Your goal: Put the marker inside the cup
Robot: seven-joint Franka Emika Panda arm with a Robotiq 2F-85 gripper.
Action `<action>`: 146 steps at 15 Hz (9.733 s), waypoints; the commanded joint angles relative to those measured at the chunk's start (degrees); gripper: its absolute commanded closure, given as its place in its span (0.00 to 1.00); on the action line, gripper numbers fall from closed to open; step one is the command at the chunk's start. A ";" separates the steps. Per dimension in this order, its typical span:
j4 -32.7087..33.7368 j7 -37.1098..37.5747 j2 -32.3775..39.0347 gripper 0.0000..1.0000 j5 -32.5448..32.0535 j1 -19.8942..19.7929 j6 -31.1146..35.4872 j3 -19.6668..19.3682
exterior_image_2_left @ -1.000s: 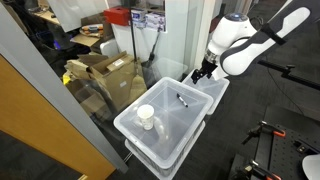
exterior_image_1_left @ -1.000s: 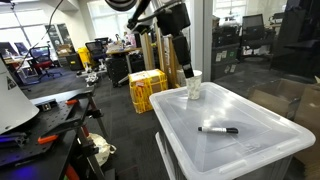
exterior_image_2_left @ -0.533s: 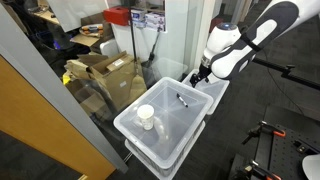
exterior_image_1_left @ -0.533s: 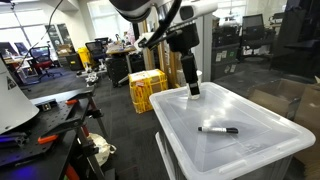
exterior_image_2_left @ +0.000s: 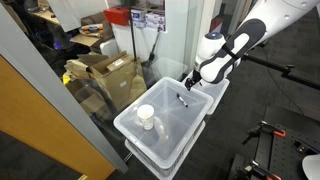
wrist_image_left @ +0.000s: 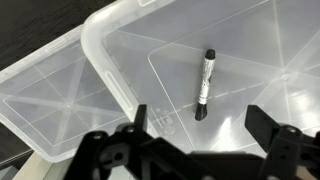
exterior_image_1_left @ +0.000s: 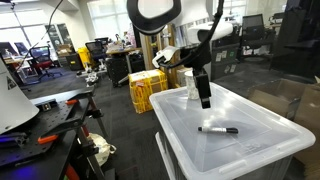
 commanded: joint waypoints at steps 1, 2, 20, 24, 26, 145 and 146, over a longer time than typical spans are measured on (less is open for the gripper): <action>5.10 -2.03 4.14 0.00 2.19 1.00 -2.33 -0.58; 6.06 -2.04 5.17 0.00 2.30 0.93 -2.39 -0.45; 18.20 -3.35 17.71 0.00 5.08 -1.27 -3.40 2.62; 20.62 -3.72 19.77 0.00 5.44 -2.09 -4.01 3.54; 21.86 -4.63 20.81 0.00 5.85 -2.57 -4.33 3.92; 19.06 33.38 44.32 0.95 13.26 55.82 11.79 -52.99; 18.59 32.36 43.70 0.95 13.49 55.55 12.04 -52.50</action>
